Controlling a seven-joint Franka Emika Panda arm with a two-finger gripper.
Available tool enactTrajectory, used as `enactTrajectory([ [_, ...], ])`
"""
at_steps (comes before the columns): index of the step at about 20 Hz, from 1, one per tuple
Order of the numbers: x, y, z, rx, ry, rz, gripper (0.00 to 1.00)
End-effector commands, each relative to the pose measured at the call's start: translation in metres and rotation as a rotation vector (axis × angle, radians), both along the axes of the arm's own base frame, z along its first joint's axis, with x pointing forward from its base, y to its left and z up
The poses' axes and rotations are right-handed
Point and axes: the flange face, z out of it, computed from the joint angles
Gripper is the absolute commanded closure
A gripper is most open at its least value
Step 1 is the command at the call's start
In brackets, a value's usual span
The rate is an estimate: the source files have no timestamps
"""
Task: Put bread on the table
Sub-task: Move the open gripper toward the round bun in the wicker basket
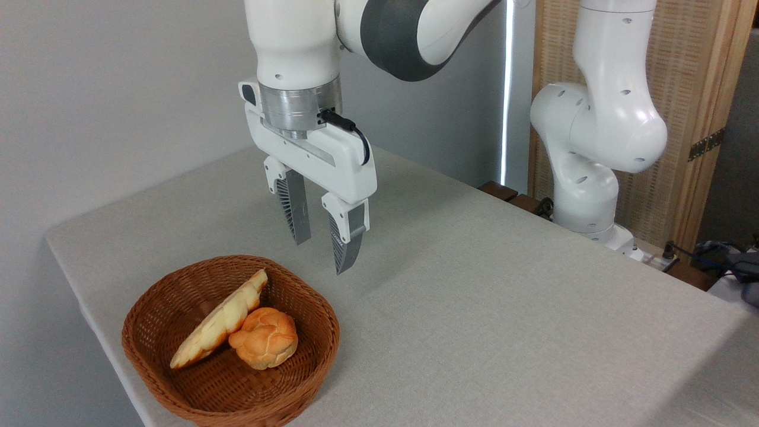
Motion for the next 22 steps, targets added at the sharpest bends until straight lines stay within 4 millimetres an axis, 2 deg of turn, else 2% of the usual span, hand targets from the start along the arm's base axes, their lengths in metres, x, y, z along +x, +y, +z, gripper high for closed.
enactTrajectory([
  [1,-0.003,0.003,0.006,0.013,0.013,-0.010,0.00],
  [9,-0.002,-0.003,0.006,0.014,0.008,-0.022,0.00],
  [14,0.009,-0.010,0.006,0.009,-0.068,-0.053,0.00],
  [17,0.024,-0.025,-0.003,0.005,-0.137,-0.065,0.00],
  [22,0.047,-0.028,-0.028,0.024,-0.196,-0.066,0.00],
])
